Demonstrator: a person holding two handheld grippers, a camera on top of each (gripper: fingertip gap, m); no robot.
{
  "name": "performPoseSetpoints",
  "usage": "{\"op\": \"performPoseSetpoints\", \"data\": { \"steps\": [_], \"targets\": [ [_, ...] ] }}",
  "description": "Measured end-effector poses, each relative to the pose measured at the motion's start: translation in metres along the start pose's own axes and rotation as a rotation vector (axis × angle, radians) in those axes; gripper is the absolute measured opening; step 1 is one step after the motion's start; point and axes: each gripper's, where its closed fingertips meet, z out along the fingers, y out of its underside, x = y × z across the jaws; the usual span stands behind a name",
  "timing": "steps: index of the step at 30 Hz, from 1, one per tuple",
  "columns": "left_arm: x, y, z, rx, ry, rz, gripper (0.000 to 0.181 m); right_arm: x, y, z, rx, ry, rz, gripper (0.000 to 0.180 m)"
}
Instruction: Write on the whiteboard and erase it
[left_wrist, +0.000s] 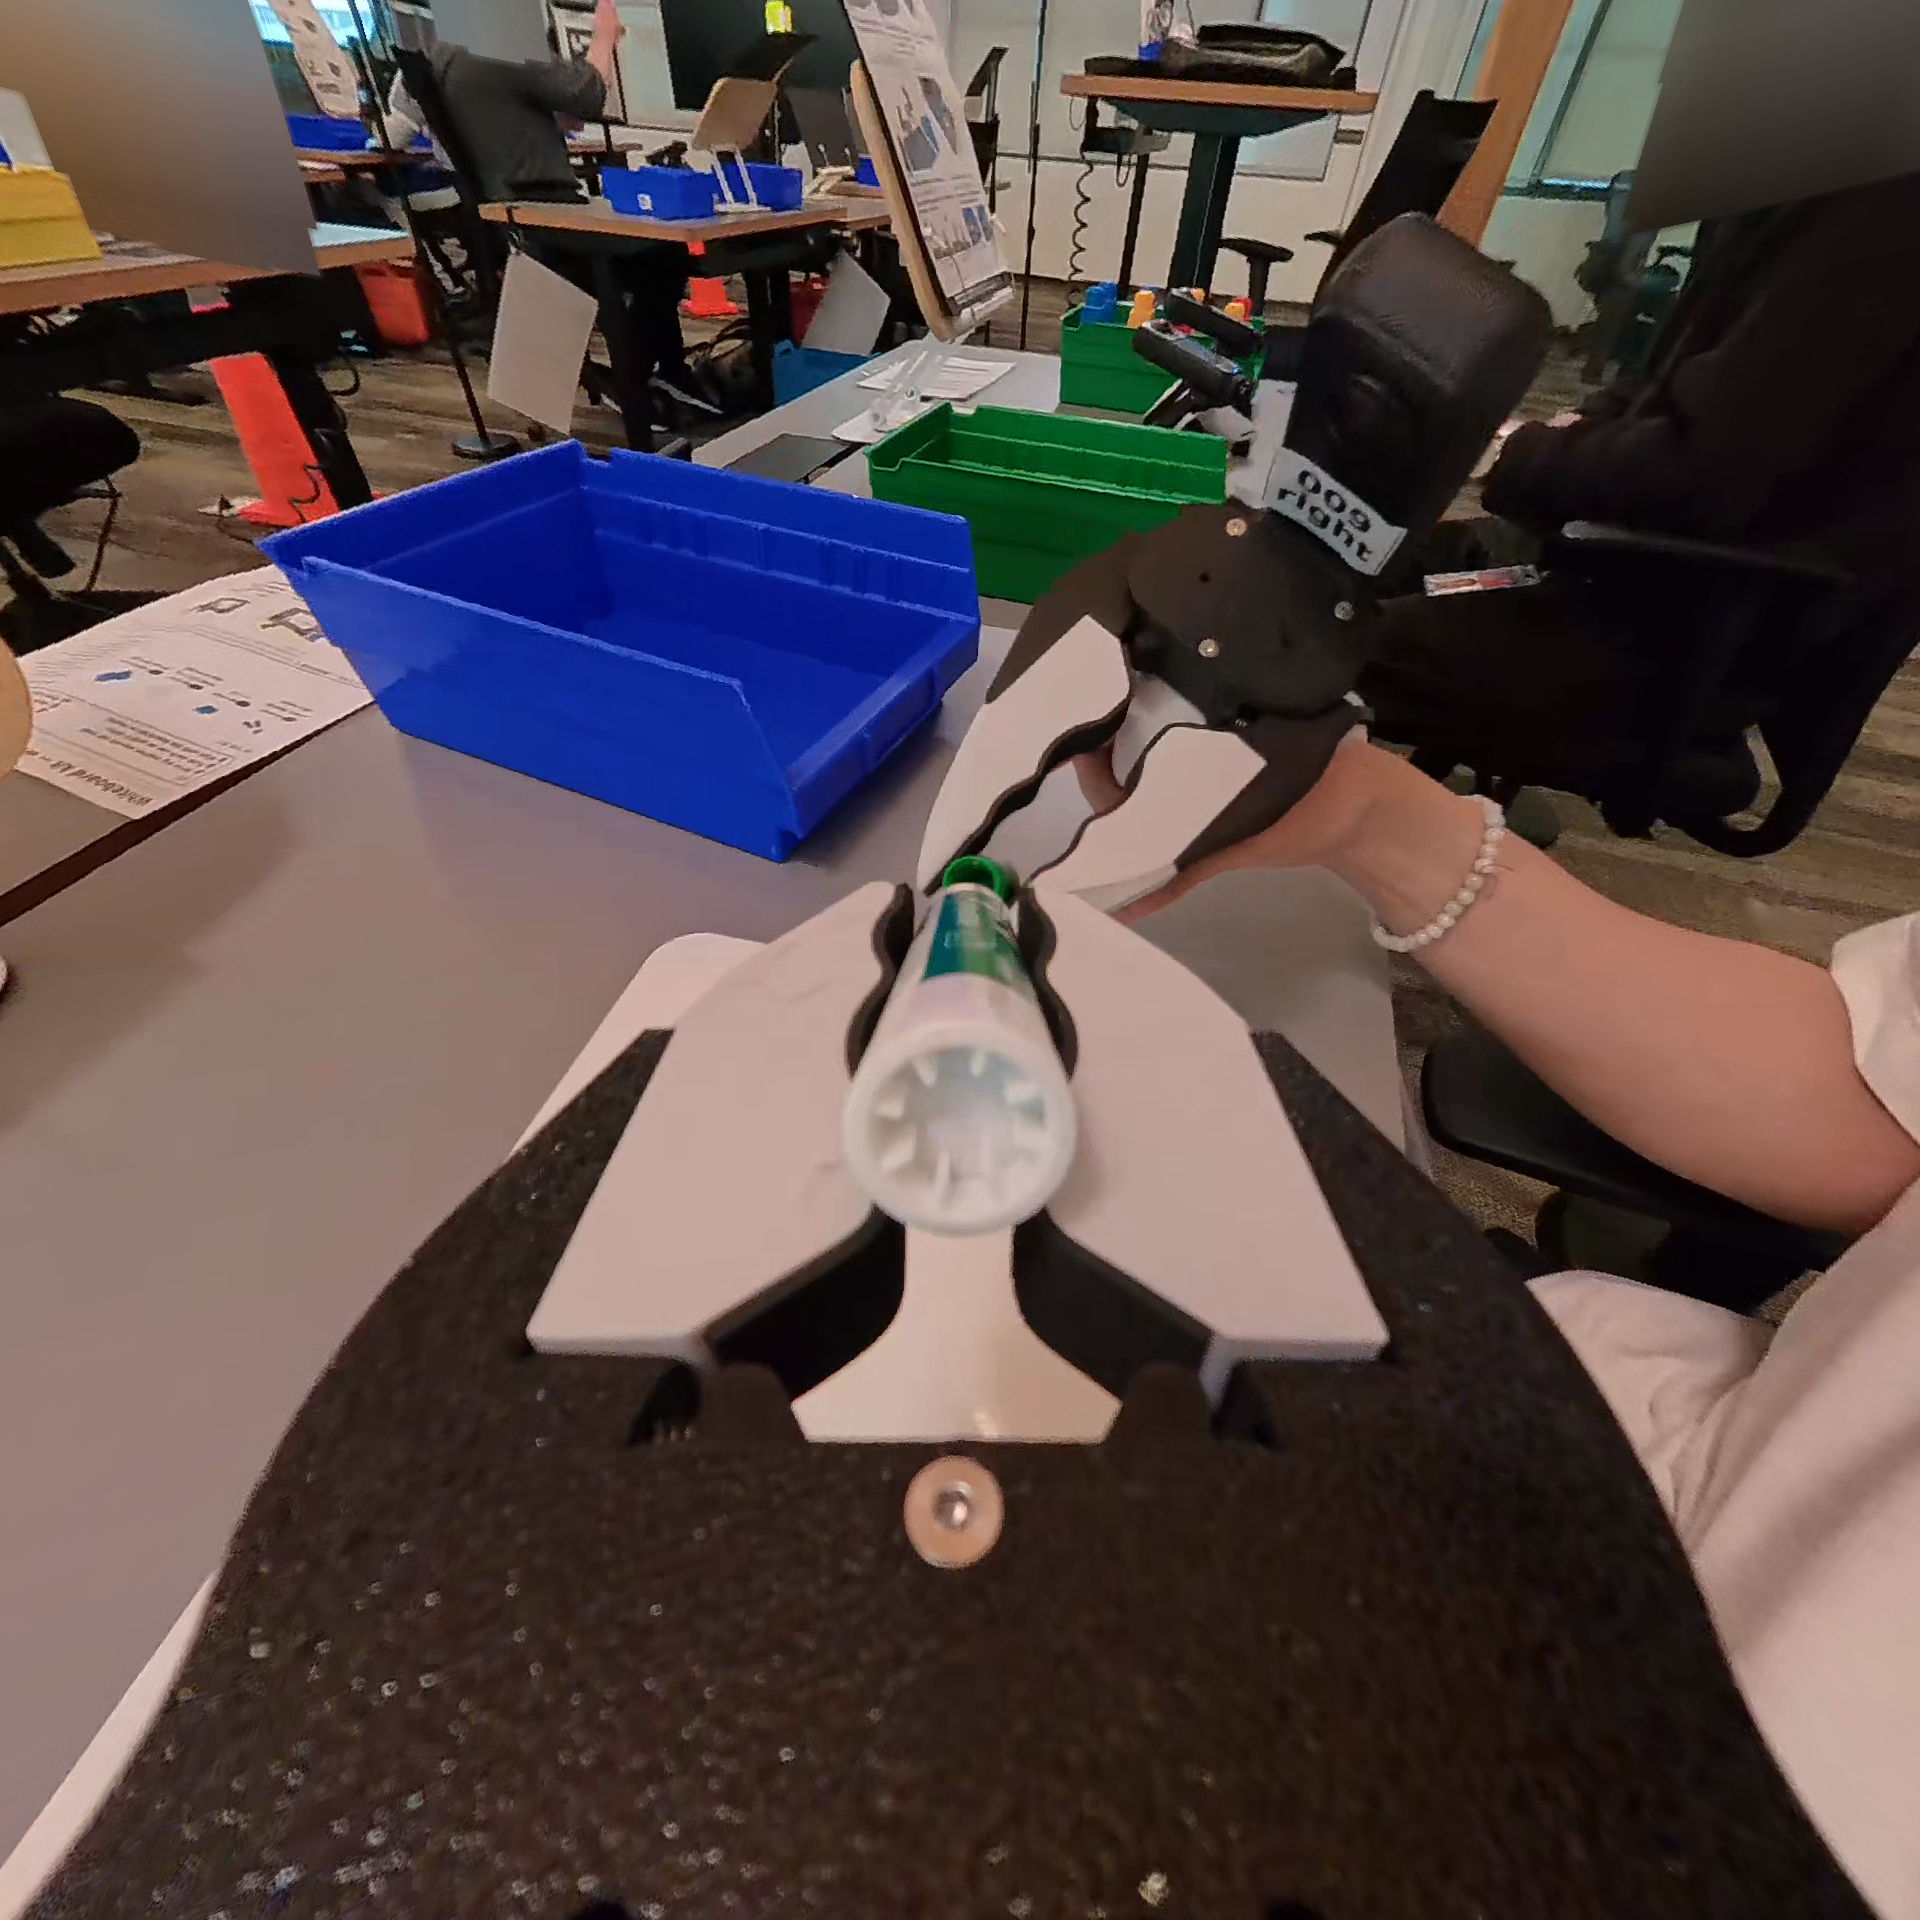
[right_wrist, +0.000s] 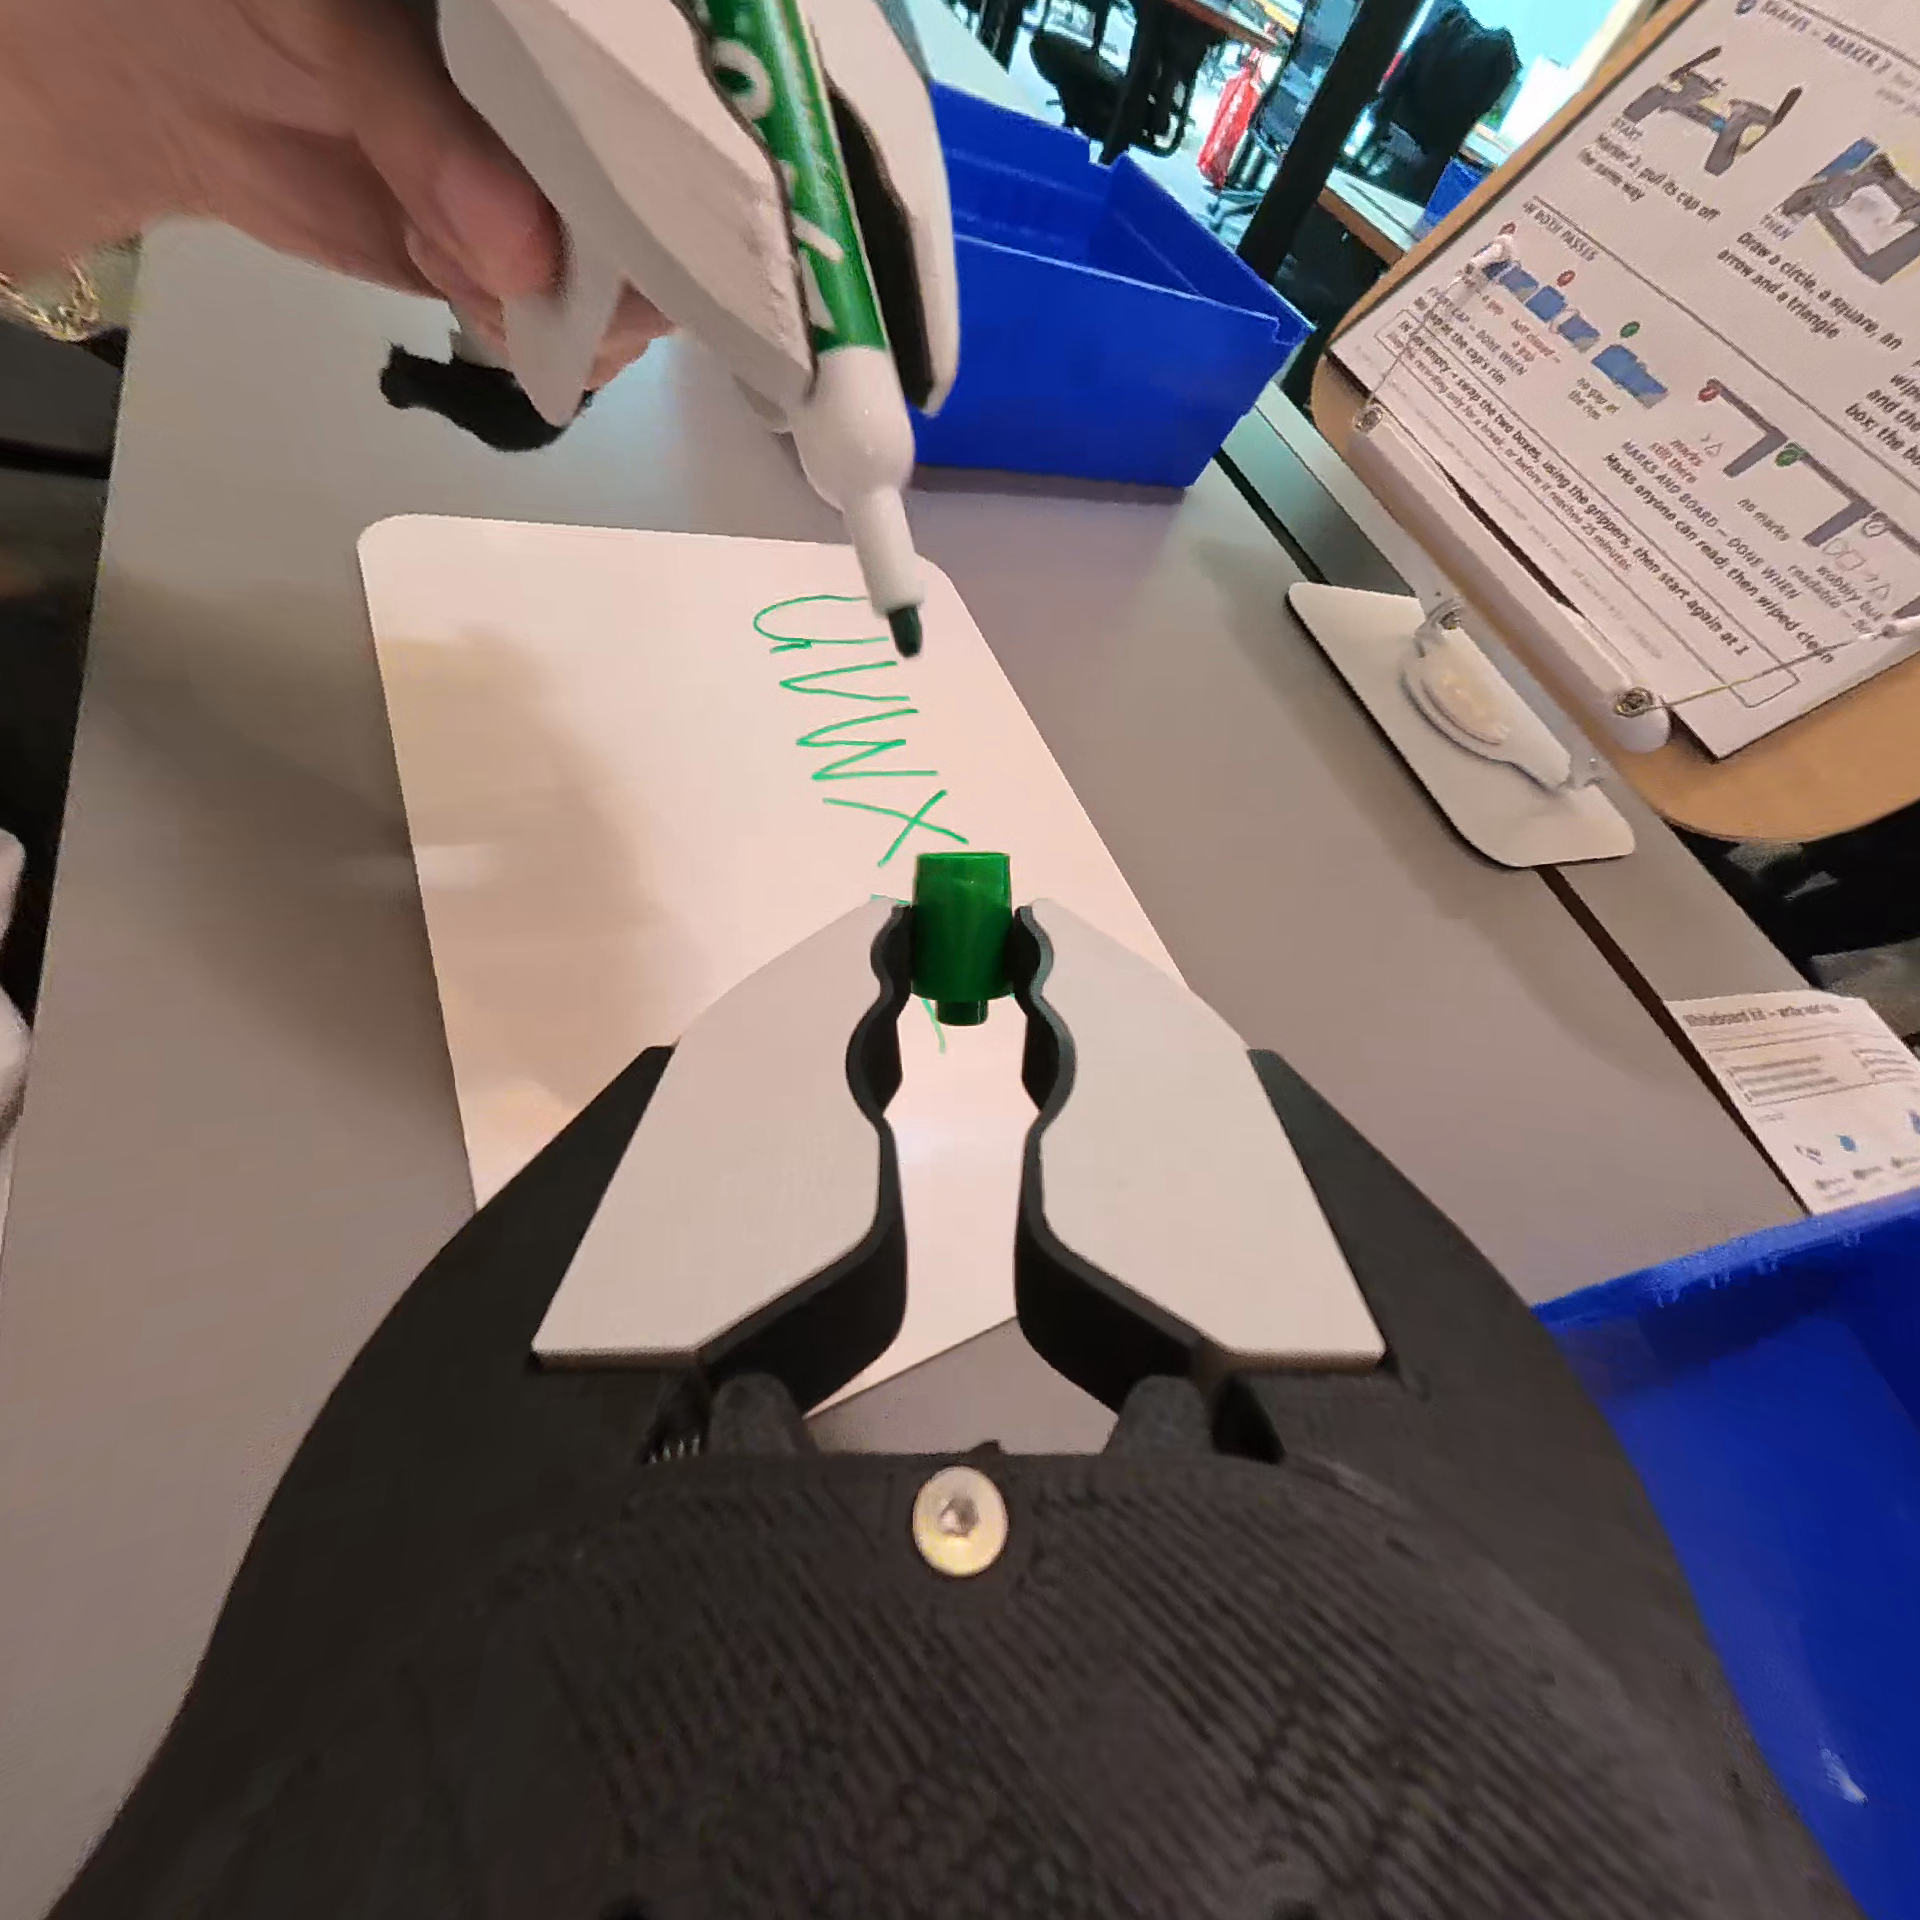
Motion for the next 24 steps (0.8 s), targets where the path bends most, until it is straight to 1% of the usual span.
{"op": "performPoseSetpoints", "data": {
  "steps": [3, 7, 17, 24],
  "targets": [
    [0.0, 0.005, 0.004, -0.037, -0.012, 0.015, 0.019, -0.004, -0.006, 0.003, 0.008, -0.005, -0.021, 0.019],
    [-0.001, 0.008, 0.005, -0.041, -0.011, 0.002, 0.019, -0.006, -0.004, 0.007, -0.032, 0.002, -0.057, 0.019],
    [0.0, 0.016, 0.009, -0.067, 0.0, -0.006, 0.019, -0.015, -0.011, 0.015, -0.021, -0.031, -0.067, 0.019],
    [0.004, 0.022, 0.014, -0.087, 0.019, -0.016, 0.018, -0.019, -0.021, 0.019, -0.004, -0.012, -0.11, 0.019]
  ]
}}
